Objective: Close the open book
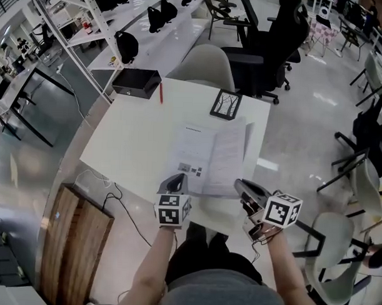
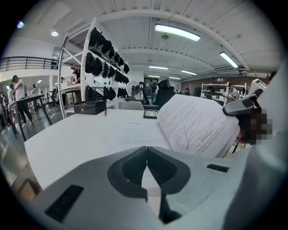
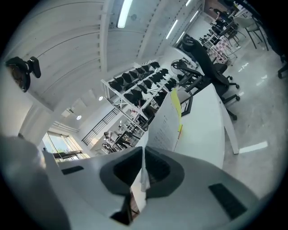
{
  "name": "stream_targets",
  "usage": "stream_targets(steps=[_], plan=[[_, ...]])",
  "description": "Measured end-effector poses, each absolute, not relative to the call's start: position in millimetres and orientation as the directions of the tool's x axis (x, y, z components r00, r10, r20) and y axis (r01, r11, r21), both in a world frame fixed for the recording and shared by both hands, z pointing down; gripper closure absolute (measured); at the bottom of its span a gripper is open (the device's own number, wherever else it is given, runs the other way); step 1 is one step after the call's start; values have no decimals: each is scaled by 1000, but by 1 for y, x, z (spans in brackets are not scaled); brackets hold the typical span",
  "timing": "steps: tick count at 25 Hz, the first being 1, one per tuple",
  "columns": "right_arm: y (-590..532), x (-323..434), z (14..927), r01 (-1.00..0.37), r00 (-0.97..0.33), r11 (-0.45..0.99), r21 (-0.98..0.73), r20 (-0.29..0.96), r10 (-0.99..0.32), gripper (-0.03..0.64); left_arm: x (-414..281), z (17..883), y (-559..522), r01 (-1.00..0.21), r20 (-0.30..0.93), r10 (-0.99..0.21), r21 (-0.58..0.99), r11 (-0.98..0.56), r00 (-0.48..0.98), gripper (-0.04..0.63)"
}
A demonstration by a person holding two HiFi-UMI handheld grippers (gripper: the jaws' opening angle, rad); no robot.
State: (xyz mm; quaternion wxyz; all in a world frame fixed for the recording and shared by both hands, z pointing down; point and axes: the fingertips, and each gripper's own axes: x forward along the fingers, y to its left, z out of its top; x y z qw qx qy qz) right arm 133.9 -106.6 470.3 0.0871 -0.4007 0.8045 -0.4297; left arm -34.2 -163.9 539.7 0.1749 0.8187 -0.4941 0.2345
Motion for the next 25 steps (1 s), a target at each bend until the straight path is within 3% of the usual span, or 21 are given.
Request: stream_targets(steps=[25], plan=[[-152,25,453,-527,-745,402,-749,179,-642,594,-104,554,-193,-904,586,-719,55,-423,373,588]])
